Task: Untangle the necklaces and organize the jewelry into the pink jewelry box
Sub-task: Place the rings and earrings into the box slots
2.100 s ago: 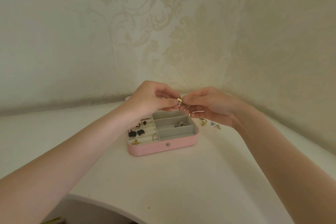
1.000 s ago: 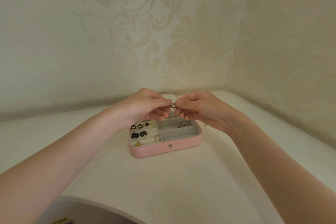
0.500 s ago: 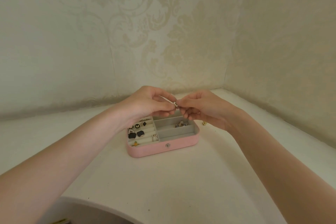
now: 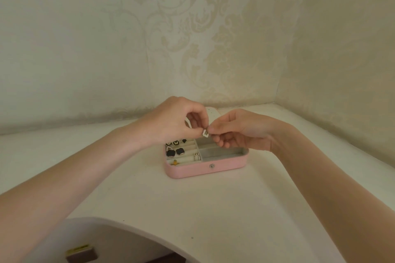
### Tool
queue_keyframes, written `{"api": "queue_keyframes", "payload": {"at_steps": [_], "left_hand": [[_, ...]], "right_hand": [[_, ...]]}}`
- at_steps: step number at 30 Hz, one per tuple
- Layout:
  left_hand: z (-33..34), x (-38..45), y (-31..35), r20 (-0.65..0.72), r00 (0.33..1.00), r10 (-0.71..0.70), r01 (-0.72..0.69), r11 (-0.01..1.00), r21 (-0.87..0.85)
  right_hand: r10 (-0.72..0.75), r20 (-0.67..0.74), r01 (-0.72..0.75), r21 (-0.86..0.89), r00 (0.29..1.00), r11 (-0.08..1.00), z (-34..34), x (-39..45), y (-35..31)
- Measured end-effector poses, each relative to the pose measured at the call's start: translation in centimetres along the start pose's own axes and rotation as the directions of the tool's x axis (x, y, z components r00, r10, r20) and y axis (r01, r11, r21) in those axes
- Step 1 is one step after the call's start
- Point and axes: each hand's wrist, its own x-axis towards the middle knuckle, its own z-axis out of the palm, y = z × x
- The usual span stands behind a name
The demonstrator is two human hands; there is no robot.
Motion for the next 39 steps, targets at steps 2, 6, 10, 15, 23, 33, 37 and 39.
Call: {"api": "queue_keyframes", "payload": {"at_steps": [2, 6, 10, 15, 23, 33, 37, 39], "left_hand": [[-0.3, -0.4, -0.3, -0.023, 0.999, 0.034, -0.033, 0.999, 0.040], [-0.5, -0.9, -1.3, -0.103, 0.988, 0.113, -0.101, 0.988, 0.116], [-0.3, -1.3, -2.2, -0.161, 0.965, 0.206, -0.169, 0.961, 0.217], [-0.2, -1.7, -3.3, -0.173, 0.967, 0.185, -0.147, 0.966, 0.211], [0.0, -2.2, -3.9, -0.136, 0.988, 0.071, -0.027, 0.953, 0.302], [0.0, -3.1, -4.4, -0.005, 0.998, -0.059, 0.058, 0.956, 0.287], [0.1, -3.2, -4.5, 0.032, 0.992, -0.119, 0.105, 0.952, 0.288], [0.2, -3.0, -4.5, 0.044, 0.991, -0.125, 0.107, 0.952, 0.288]], "right_hand": [[-0.008, 0.000, 0.008, 0.033, 1.000, 0.999, 0.4, 0.3, -0.3], [-0.028, -0.077, 0.042, 0.183, 0.997, 0.982, 1.1, 1.1, -0.4], [-0.035, -0.054, 0.045, 0.208, 0.998, 0.977, 1.7, 1.4, -0.4], [0.000, -0.051, 0.007, 0.148, 0.999, 0.989, 2.3, 1.7, -0.3], [-0.005, -0.112, -0.009, -0.126, 0.994, 0.992, 3.1, 1.5, -0.6], [-0.037, -0.125, -0.012, -0.368, 0.991, 0.930, 3.7, 1.6, -0.7], [-0.047, -0.148, -0.019, -0.414, 0.988, 0.910, 3.7, 1.6, -0.8], [-0.046, -0.150, -0.029, -0.463, 0.988, 0.886, 3.8, 1.5, -0.9]]}}
